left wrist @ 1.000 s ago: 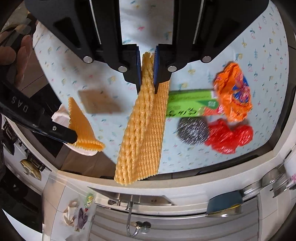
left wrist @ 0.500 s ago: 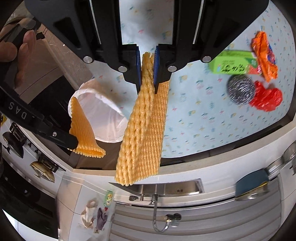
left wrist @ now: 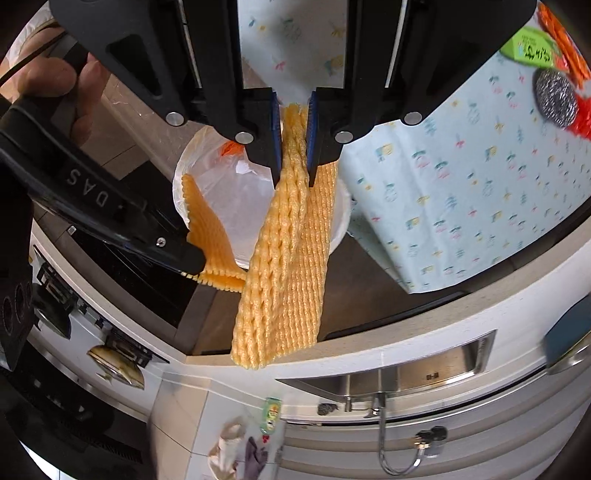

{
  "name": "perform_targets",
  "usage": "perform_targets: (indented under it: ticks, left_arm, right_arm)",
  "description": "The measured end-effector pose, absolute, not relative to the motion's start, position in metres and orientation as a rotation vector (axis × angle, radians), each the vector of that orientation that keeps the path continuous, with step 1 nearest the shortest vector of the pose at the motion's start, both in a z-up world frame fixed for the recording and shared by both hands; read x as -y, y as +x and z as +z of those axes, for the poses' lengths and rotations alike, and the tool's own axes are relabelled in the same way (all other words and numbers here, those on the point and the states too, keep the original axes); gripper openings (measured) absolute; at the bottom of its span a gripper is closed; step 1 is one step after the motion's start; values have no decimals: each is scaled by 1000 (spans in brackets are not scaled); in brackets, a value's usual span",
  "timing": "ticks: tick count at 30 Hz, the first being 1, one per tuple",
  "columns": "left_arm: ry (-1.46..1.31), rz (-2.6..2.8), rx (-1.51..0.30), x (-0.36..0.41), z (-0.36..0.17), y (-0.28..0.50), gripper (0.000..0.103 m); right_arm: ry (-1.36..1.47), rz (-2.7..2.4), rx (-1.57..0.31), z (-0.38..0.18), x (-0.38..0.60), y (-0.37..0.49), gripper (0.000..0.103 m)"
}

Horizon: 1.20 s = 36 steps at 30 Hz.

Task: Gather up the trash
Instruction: 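Carry both sponges over the bin and open both tools, then move both tools back to the table toward the wrapper and red bag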

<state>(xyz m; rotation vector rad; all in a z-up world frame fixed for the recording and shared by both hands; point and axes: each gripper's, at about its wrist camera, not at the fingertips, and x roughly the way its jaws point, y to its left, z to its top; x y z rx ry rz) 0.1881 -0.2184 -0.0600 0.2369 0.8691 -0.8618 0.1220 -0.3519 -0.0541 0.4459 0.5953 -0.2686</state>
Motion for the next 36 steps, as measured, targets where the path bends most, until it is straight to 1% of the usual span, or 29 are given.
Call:
perform_targets:
  ticks: [4,6,7,8,9,10,11,16,18,20,27,31,36]
  left_arm:
    - [250,-880,-889,241,-69,192,12]
    - [239,-891,-894,248,-71,191,13]
    - [230,-892,-897,250,-71,192,18]
    - [221,-890,-897,253,-71,192,31]
    - [216,-881,-891,254,-70,192,39]
    - [213,-874,-883,255,-69,192,49]
    - [209,-865,-873,256,-67,192,51]
    - [205,-846,-865,258,-61,196,51]
    - [204,-837,-860,256,-60,197,51]
    - [195,-831,-860,253,-58,198,51]
    - [175,-794,-832,233,-46,201,51]
    - [154,-760,-813,208,-38,202,52]
    - [112,-676,-781,158,-25,206,53]
  right_arm:
    - [456,-297,-597,-59,368,127,9]
    - [451,-307,-596,-60,373,129,14]
    - [444,-318,-591,-59,375,129,16]
    - [435,-329,-584,-58,376,129,24]
    - [435,-335,-577,-57,379,128,30]
    - [438,-342,-566,-55,381,127,38]
    - [440,-347,-555,-54,382,125,39]
    - [432,-348,-540,-45,388,123,39]
    - [426,-349,-535,-41,388,122,40]
    - [422,-349,-531,-39,388,121,43]
    - [390,-338,-529,-28,376,119,44]
    - [363,-326,-520,-17,360,118,50]
    - [322,-283,-506,-1,328,118,55]
